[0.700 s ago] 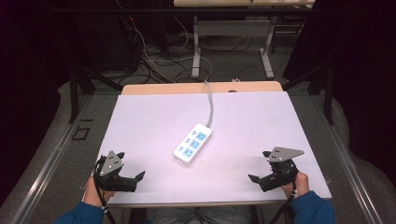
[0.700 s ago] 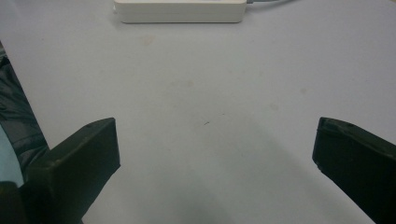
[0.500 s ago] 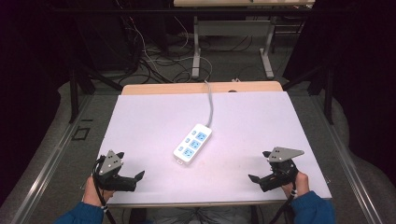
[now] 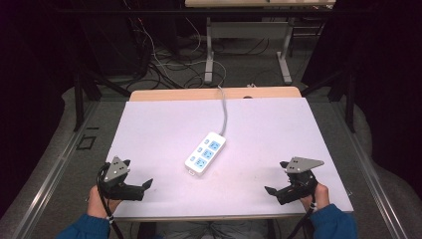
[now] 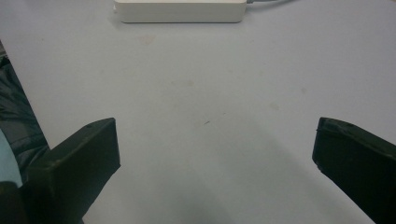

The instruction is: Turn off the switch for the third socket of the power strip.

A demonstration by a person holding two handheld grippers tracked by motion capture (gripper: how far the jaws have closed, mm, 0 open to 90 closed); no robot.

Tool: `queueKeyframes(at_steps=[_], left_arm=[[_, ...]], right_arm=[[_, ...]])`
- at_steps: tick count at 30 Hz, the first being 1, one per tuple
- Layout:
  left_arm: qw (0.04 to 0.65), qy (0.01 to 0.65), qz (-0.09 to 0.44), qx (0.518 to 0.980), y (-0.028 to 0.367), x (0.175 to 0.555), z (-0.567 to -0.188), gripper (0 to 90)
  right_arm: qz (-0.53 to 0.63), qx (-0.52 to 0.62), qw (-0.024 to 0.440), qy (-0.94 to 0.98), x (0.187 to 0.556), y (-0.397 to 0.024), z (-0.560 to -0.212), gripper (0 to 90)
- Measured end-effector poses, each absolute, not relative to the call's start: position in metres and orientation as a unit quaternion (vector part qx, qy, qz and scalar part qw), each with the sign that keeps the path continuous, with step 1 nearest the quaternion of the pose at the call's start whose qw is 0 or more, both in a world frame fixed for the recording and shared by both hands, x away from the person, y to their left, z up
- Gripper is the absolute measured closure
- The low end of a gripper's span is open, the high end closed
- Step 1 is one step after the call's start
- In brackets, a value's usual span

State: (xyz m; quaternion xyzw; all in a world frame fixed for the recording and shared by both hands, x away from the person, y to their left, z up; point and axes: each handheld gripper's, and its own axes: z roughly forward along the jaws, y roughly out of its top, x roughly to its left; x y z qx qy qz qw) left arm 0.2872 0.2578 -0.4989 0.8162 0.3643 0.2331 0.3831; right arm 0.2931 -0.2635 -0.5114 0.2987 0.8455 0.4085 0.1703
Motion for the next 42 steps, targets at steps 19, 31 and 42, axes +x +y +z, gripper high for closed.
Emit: queueKeyframes(at_steps=[19,31,42], left_arm=[[0.391,0.363,0.233,0.813,0.243,0.306,-0.482,0.0],[0.389,0.365,0.235,0.813,0.231,0.322,-0.479,0.0],[0.386,0.361,0.236,0.815,0.221,0.333,-0.477,0.0]], right_arm=[[0.402,0.299,0.168,0.849,0.294,-0.263,-0.512,0.1],[0.399,0.301,0.166,0.85,0.295,-0.262,-0.513,0.1],[0.401,0.294,0.165,0.852,0.295,-0.262,-0.513,0.2]])
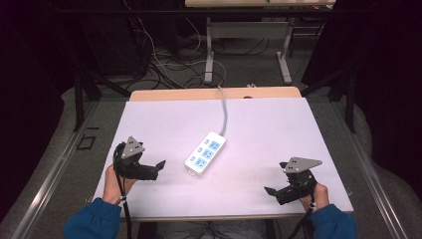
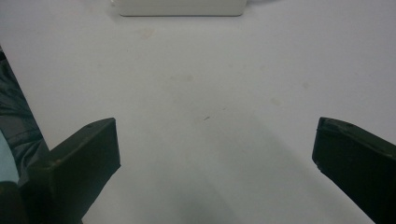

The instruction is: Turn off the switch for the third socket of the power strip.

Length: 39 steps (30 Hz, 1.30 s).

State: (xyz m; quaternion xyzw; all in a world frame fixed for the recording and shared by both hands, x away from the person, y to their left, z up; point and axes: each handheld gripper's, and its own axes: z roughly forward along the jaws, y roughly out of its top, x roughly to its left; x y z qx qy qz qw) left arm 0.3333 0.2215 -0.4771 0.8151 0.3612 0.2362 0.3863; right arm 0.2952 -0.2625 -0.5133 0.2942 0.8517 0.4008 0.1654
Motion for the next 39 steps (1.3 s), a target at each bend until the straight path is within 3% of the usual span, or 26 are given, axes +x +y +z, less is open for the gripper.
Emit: queueKeyframes(at_steps=[39], left_arm=[[0.383,0.35,0.225,0.825,0.182,0.373,-0.482,0.1]], right_arm=[[0.395,0.302,0.161,0.852,0.295,-0.262,-0.514,0.5]])
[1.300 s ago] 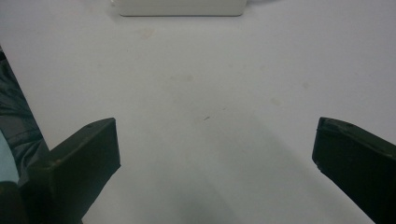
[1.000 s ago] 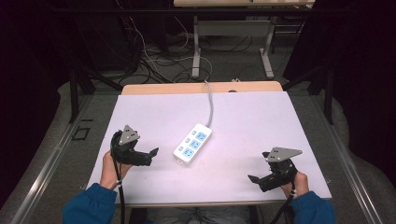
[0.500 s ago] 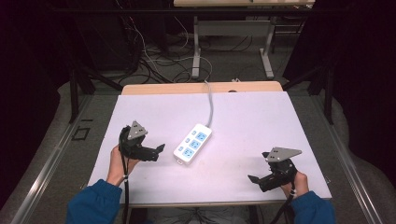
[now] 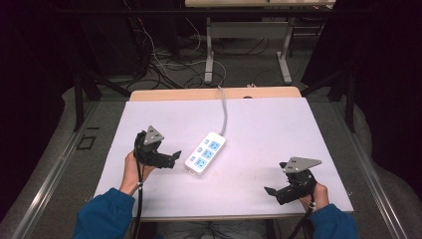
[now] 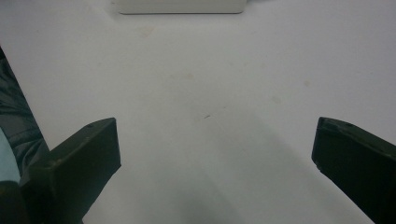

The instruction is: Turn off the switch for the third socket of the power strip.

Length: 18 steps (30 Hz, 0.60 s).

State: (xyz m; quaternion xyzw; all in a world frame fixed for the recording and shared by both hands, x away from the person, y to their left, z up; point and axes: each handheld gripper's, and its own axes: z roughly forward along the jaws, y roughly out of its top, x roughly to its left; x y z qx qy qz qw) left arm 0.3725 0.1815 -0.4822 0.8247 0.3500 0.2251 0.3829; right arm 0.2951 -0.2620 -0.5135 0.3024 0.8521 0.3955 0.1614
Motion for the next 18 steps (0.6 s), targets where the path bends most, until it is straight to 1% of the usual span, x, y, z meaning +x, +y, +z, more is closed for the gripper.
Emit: queueKeyframes(at_steps=[18], left_arm=[[0.377,0.348,0.211,0.832,0.162,0.38,-0.489,0.1]], right_arm=[[0.395,0.297,0.163,0.854,0.296,-0.262,-0.514,0.7]])
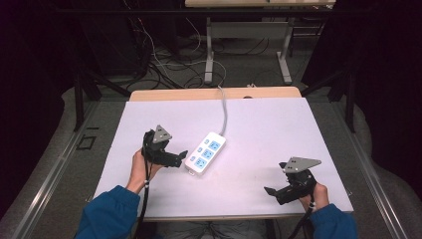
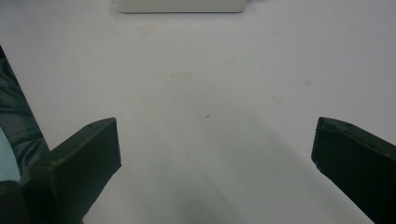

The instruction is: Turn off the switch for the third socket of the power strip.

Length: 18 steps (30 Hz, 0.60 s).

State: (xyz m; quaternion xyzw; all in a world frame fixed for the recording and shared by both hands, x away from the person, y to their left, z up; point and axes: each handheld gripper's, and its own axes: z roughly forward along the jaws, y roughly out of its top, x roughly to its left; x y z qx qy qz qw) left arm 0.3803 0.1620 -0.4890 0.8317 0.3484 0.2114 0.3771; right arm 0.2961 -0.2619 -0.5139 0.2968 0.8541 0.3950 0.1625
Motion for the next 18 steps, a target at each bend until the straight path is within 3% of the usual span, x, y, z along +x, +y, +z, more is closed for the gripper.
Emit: queueKeyframes(at_steps=[18], left_arm=[[0.37,0.341,0.198,0.841,0.145,0.386,-0.498,0.6]], right_arm=[[0.394,0.298,0.162,0.854,0.296,-0.262,-0.514,0.8]])
